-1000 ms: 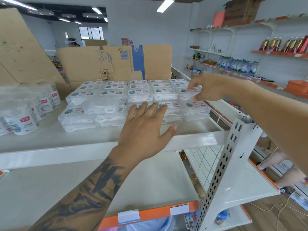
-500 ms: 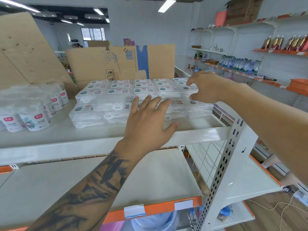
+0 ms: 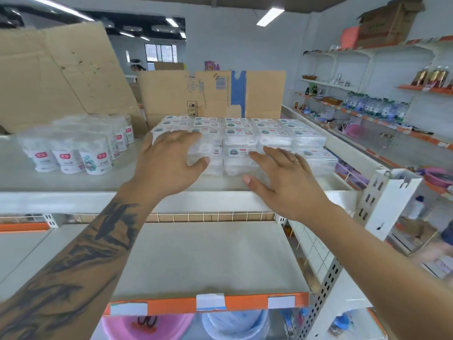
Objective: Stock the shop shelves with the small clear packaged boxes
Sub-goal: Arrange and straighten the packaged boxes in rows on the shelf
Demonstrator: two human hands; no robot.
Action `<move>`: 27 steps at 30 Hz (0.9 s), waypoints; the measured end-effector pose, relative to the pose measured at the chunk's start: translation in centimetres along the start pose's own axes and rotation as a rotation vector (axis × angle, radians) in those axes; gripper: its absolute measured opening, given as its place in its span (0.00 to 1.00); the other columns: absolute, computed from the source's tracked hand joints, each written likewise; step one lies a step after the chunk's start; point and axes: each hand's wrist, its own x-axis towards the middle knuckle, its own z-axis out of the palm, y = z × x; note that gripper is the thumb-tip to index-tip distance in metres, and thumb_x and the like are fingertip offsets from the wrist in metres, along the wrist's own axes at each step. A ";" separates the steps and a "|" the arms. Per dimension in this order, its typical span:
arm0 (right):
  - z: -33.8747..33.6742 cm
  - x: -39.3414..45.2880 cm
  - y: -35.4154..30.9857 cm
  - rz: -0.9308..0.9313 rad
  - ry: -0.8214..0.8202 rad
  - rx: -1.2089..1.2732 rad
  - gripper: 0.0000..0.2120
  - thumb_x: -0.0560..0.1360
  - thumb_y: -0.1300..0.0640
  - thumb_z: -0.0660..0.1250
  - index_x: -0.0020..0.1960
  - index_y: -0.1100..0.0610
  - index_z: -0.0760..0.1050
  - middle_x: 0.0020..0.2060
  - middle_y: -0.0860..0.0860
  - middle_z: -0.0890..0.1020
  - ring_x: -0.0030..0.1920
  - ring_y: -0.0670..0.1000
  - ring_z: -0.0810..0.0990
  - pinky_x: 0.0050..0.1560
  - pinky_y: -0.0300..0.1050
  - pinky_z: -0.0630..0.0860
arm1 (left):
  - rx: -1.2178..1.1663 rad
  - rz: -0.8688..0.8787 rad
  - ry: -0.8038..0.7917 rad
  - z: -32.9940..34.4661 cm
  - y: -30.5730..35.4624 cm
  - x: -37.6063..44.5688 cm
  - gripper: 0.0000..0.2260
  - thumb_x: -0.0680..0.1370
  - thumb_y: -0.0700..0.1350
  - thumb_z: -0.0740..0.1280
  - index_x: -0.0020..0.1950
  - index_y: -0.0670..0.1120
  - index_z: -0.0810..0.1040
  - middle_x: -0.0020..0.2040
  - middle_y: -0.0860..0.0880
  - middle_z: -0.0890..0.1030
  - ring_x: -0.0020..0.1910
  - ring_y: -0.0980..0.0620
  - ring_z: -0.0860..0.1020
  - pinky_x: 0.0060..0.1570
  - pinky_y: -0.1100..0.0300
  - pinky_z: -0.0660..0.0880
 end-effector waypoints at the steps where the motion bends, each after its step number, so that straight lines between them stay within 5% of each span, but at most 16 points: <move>1: 0.5 -0.1 0.1 0.000 0.030 -0.003 0.33 0.78 0.29 0.47 0.78 0.43 0.64 0.77 0.53 0.68 0.78 0.56 0.63 0.78 0.58 0.54 | -0.017 0.001 -0.013 0.1 -0.3 0.0 0.32 0.75 0.70 0.56 0.77 0.60 0.68 0.76 0.55 0.71 0.77 0.48 0.66 0.77 0.38 0.53; 6: 2.0 -0.5 0.1 -0.005 0.173 -0.072 0.30 0.82 0.34 0.48 0.77 0.46 0.67 0.75 0.53 0.72 0.76 0.58 0.67 0.77 0.61 0.58 | -0.082 0.032 -0.057 -0.5 -1.0 0.5 0.26 0.78 0.66 0.63 0.75 0.62 0.69 0.76 0.58 0.70 0.78 0.50 0.64 0.77 0.34 0.49; 11: 2.3 -0.4 0.2 -0.001 0.189 -0.073 0.29 0.82 0.34 0.47 0.78 0.45 0.65 0.76 0.53 0.71 0.77 0.57 0.65 0.78 0.60 0.57 | -0.158 0.068 -0.032 -1.4 -1.8 0.2 0.21 0.72 0.68 0.65 0.64 0.65 0.74 0.67 0.55 0.77 0.69 0.48 0.73 0.72 0.32 0.59; 16: 2.5 -0.3 0.1 0.003 0.220 -0.024 0.27 0.81 0.36 0.52 0.76 0.46 0.68 0.74 0.50 0.72 0.77 0.55 0.66 0.78 0.59 0.57 | -0.422 0.152 0.136 -2.4 0.5 -1.8 0.15 0.75 0.58 0.72 0.58 0.54 0.82 0.56 0.55 0.83 0.57 0.54 0.79 0.61 0.51 0.74; 19: 1.6 -1.0 -0.7 -0.075 0.341 0.232 0.23 0.80 0.43 0.63 0.71 0.51 0.74 0.68 0.49 0.78 0.70 0.53 0.74 0.73 0.56 0.67 | -0.631 0.125 0.014 -2.4 2.4 -3.8 0.11 0.76 0.52 0.77 0.57 0.54 0.83 0.51 0.57 0.84 0.47 0.56 0.80 0.51 0.59 0.75; 22: 0.4 -3.4 -2.5 -0.089 0.412 0.531 0.23 0.78 0.47 0.71 0.70 0.54 0.74 0.63 0.46 0.80 0.65 0.46 0.76 0.67 0.39 0.70 | -0.802 0.094 -0.149 -2.1 3.5 -5.4 0.09 0.75 0.51 0.77 0.54 0.54 0.84 0.46 0.54 0.84 0.40 0.51 0.80 0.40 0.56 0.75; 27: 0.5 -7.1 -3.8 -0.025 0.300 0.929 0.23 0.77 0.56 0.74 0.69 0.50 0.72 0.56 0.48 0.84 0.58 0.52 0.83 0.60 0.44 0.77 | -0.973 0.039 -0.159 -1.4 4.7 -7.4 0.11 0.73 0.44 0.78 0.55 0.49 0.84 0.49 0.53 0.86 0.47 0.52 0.85 0.46 0.56 0.81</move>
